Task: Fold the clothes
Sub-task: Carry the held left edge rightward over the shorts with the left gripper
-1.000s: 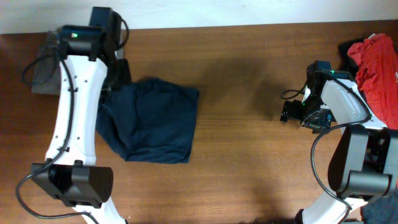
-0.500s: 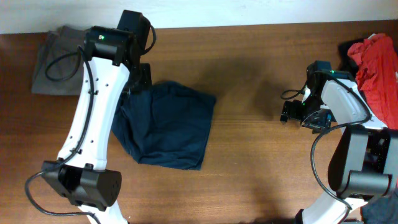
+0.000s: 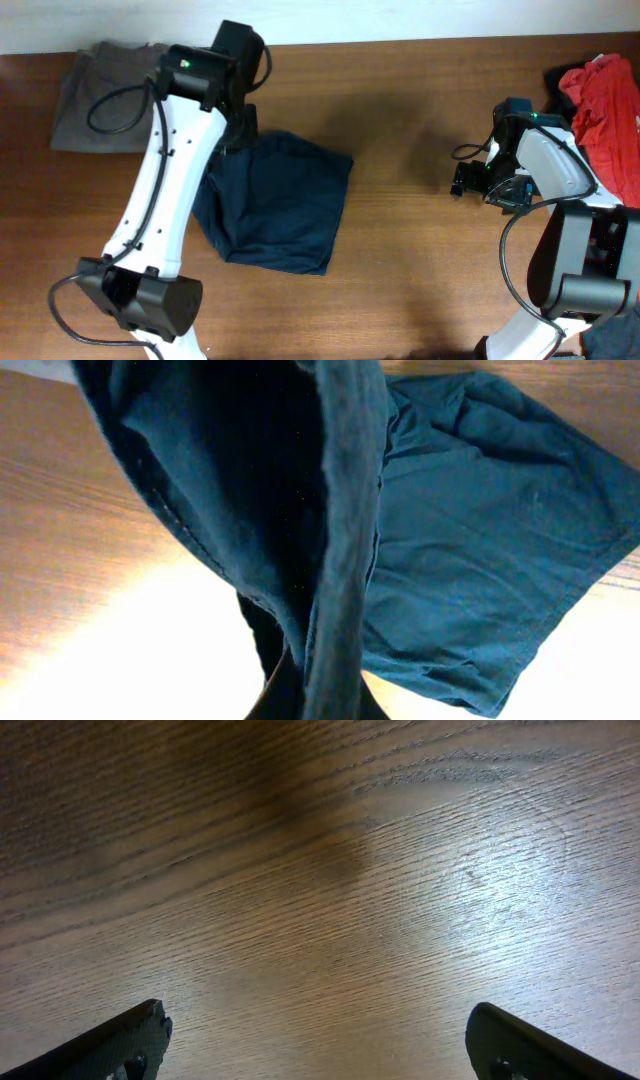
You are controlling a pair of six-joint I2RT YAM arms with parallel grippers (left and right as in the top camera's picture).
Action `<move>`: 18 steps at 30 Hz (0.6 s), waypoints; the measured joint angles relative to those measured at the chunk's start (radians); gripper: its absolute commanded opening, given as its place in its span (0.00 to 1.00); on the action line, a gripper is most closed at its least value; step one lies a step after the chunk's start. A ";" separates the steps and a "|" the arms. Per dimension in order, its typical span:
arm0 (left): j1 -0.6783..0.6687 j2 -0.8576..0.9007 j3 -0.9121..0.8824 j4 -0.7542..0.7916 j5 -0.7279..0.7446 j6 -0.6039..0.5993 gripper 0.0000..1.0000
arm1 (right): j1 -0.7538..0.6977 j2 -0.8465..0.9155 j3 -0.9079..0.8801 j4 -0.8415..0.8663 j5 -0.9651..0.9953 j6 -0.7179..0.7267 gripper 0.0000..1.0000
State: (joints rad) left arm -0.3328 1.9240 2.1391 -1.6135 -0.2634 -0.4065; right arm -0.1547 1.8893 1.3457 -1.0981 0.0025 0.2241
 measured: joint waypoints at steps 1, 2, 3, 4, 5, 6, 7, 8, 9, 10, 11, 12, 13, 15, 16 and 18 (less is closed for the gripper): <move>-0.011 0.000 0.000 0.000 -0.003 -0.003 0.00 | 0.000 0.000 0.000 0.000 0.000 0.000 0.99; -0.022 0.000 0.000 0.001 -0.006 -0.003 0.00 | 0.000 0.000 0.000 0.000 0.000 0.000 0.99; -0.037 0.000 0.000 0.002 -0.008 -0.006 0.00 | 0.000 0.000 0.000 0.000 0.000 0.000 0.99; -0.050 0.000 0.000 0.005 -0.011 -0.007 0.00 | 0.000 0.000 0.000 0.000 0.000 0.000 0.99; -0.063 0.000 0.000 0.010 -0.011 -0.007 0.00 | 0.000 0.000 0.000 0.000 0.000 0.000 0.99; -0.074 0.000 0.000 0.015 -0.011 -0.008 0.00 | 0.000 0.000 0.000 0.000 0.000 0.000 0.99; -0.086 0.000 0.000 0.021 -0.011 -0.010 0.00 | 0.000 0.000 0.000 0.000 0.000 0.000 0.99; -0.097 0.000 0.000 0.026 -0.011 -0.013 0.00 | 0.000 0.000 0.000 0.000 0.000 0.000 0.99; -0.106 0.000 0.000 0.029 -0.011 -0.018 0.00 | 0.000 0.000 0.000 0.000 0.000 0.000 0.99; -0.114 0.000 0.000 0.031 -0.010 -0.022 0.01 | 0.000 0.000 0.000 0.000 0.000 0.000 0.99; -0.121 0.000 0.000 0.032 -0.010 -0.025 0.00 | 0.000 0.000 0.000 0.000 0.000 0.000 0.99; -0.127 0.000 0.000 0.032 -0.010 -0.027 0.01 | 0.000 0.000 0.000 0.000 0.000 0.000 0.99; -0.132 0.000 0.000 0.032 -0.007 -0.029 0.00 | 0.000 0.000 0.000 0.000 0.000 0.000 0.99; -0.142 0.000 0.000 0.032 -0.003 -0.032 0.00 | 0.000 0.000 0.000 0.000 0.000 0.000 0.99; -0.147 0.000 -0.002 0.033 -0.003 -0.033 0.00 | 0.000 0.000 0.000 0.000 0.000 0.000 0.99; -0.154 0.000 -0.010 0.037 -0.002 -0.033 0.00 | 0.000 0.000 0.000 0.000 0.000 0.000 0.99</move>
State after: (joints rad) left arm -0.4870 1.9240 2.1288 -1.5761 -0.2657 -0.4393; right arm -0.1547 1.8893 1.3457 -1.0981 0.0021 0.2237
